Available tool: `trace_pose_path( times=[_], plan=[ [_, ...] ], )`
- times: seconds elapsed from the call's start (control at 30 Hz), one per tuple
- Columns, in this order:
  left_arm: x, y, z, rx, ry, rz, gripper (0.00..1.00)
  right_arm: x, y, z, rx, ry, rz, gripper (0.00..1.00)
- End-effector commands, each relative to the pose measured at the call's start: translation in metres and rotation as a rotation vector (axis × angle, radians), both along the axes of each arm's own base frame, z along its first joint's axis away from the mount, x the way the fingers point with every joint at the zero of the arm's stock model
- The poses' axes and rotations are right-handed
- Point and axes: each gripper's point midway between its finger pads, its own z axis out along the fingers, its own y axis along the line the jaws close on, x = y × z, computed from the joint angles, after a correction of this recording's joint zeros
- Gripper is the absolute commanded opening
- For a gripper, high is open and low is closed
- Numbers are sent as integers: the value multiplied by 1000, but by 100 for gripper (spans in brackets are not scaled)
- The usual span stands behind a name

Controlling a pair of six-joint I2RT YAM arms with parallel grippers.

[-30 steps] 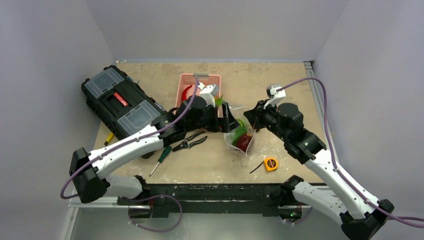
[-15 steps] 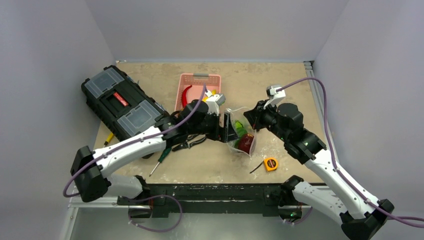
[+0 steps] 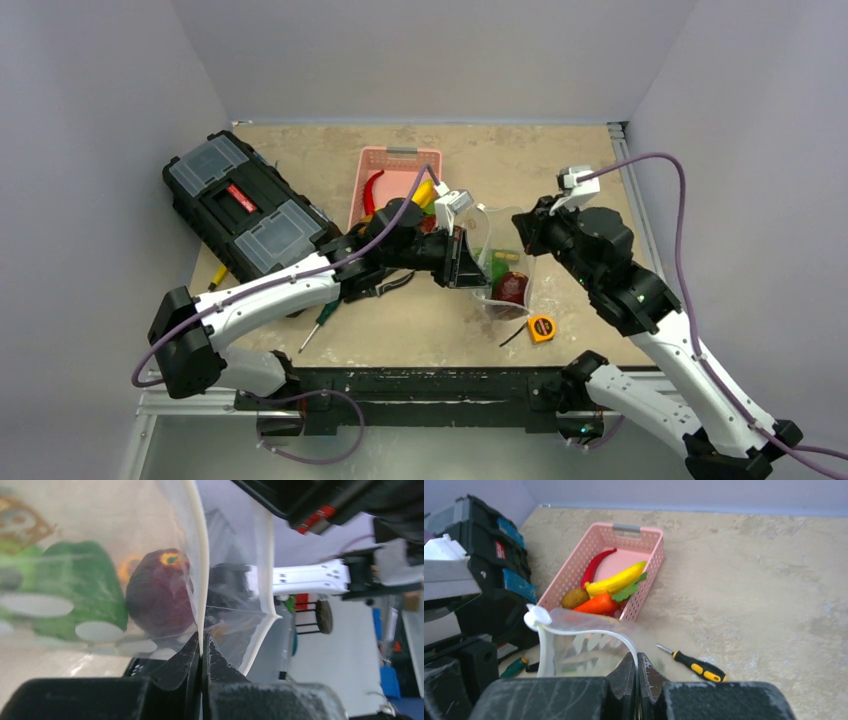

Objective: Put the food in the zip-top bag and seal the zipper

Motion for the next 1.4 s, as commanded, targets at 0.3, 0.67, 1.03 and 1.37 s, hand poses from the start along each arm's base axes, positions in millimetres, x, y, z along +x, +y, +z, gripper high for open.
trace_pose_path(
  times=[0.3,0.67,1.03,1.37],
  plan=[
    [2,-12,9,-76,170,26,0,14,16,-33,-7,41,22,0],
    [16,12,19,38,-8,56,39,9,-7,-9,-22,-46,-45,0],
    [92,101,16,209,-207,278,70,13,-2,-14,-30,-35,-32,0],
    [180,129,-72,571,-68,385,72,11,-1,-16,-32,-30,-24,0]
  ],
)
